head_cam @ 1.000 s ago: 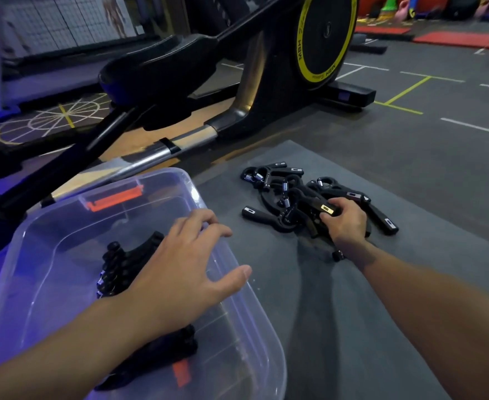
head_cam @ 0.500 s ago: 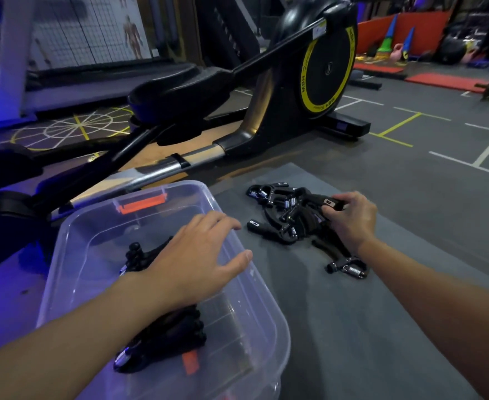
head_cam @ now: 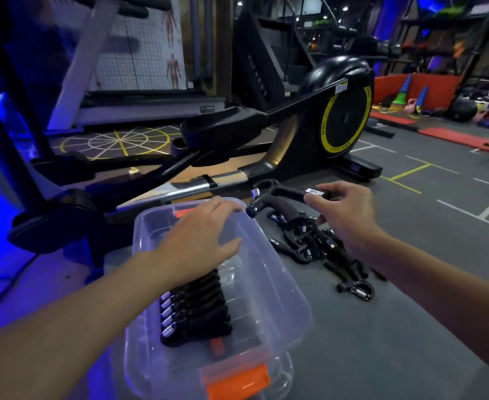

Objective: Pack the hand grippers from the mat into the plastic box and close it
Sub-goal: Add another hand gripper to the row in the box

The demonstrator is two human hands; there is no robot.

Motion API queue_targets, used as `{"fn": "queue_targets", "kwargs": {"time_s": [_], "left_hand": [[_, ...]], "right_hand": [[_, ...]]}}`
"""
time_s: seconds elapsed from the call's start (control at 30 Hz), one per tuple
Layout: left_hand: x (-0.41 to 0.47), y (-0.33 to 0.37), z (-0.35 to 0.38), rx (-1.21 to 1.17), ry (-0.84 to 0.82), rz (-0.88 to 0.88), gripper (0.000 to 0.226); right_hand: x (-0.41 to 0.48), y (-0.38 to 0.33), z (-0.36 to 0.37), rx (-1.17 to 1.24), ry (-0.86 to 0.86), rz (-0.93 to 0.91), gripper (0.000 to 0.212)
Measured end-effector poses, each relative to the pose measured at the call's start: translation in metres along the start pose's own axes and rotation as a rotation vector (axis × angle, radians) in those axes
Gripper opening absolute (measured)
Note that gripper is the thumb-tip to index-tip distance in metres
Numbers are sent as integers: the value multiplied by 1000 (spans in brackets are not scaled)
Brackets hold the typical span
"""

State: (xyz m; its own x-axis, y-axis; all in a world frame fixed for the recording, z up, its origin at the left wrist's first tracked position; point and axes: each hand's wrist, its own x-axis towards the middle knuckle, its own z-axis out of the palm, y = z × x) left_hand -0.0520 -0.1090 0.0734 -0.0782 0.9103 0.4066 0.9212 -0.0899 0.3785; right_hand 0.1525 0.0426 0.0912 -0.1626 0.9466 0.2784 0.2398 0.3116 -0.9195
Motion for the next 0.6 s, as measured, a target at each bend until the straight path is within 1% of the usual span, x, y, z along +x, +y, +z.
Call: {"fn": "queue_targets", "kwargs": {"time_s": [0.1,0.27,0.4,0.53,0.6], "left_hand": [[-13,-5,-17,12,88,34,51],[-33,-19,-33,90,113,141,44],[-44,-34,-45,53,134,141,32],[-52,-43,-54,17,155,120,28],[-56,-48,-55,19,124,110,23]], "right_hand": [[-28,-17,7,82,-70,42,14],[-60,-35,27,210,-175,128,8],[-73,-42,41,268,-256,170,9],[-78,-39,53,324,-344,227,14],[-77,-36,59,281,-371,216,15]]}}
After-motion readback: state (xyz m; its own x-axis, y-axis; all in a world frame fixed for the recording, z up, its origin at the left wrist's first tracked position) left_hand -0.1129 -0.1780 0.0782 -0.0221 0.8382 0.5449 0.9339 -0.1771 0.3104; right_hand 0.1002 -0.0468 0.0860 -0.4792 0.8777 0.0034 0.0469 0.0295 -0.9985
